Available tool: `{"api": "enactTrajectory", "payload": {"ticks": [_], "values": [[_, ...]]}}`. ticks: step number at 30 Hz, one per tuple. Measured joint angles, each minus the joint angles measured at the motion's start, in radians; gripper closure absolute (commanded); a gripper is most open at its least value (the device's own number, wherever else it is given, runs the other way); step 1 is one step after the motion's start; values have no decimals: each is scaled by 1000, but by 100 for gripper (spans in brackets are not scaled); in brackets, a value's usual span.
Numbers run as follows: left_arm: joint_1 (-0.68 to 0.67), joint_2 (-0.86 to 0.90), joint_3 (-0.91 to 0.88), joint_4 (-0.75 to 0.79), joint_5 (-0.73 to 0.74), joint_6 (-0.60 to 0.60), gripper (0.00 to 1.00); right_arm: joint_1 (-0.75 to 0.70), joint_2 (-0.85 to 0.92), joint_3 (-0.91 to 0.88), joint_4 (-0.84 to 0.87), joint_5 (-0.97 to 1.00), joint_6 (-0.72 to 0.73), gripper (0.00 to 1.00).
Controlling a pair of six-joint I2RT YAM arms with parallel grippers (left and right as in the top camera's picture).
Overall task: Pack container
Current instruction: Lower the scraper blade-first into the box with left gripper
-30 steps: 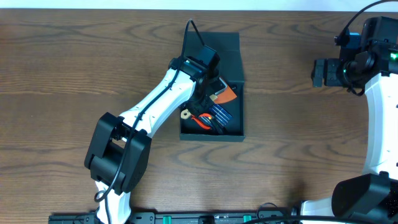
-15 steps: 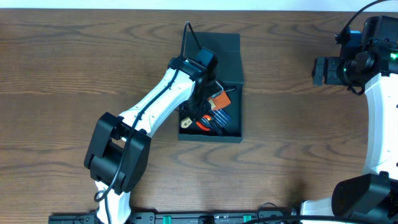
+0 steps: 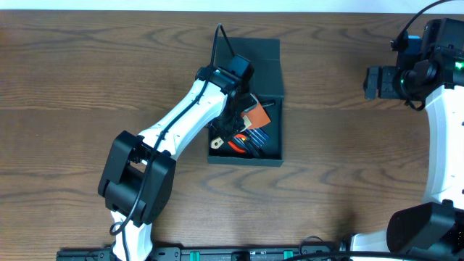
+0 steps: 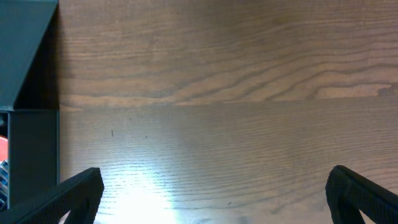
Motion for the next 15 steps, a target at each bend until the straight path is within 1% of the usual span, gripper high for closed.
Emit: {"api": "enactTrajectory", "payload": {"ticks": [2,3,7,12,15], "values": [[0,-5,0,14,-11,0,29,0,0,0,0,0,0,1],[0,-13,0,24,-21,-3,26,0,0,0,0,0,0,1],[0,-68,0,80,-61,-32,20,0,0,0,0,0,0,1],[0,-172,2,170,-109,-83,19,0,0,0,-1,0,0,1],[0,-192,8,201,-121,-106,19,0,0,0,-11,0,0,1]]}}
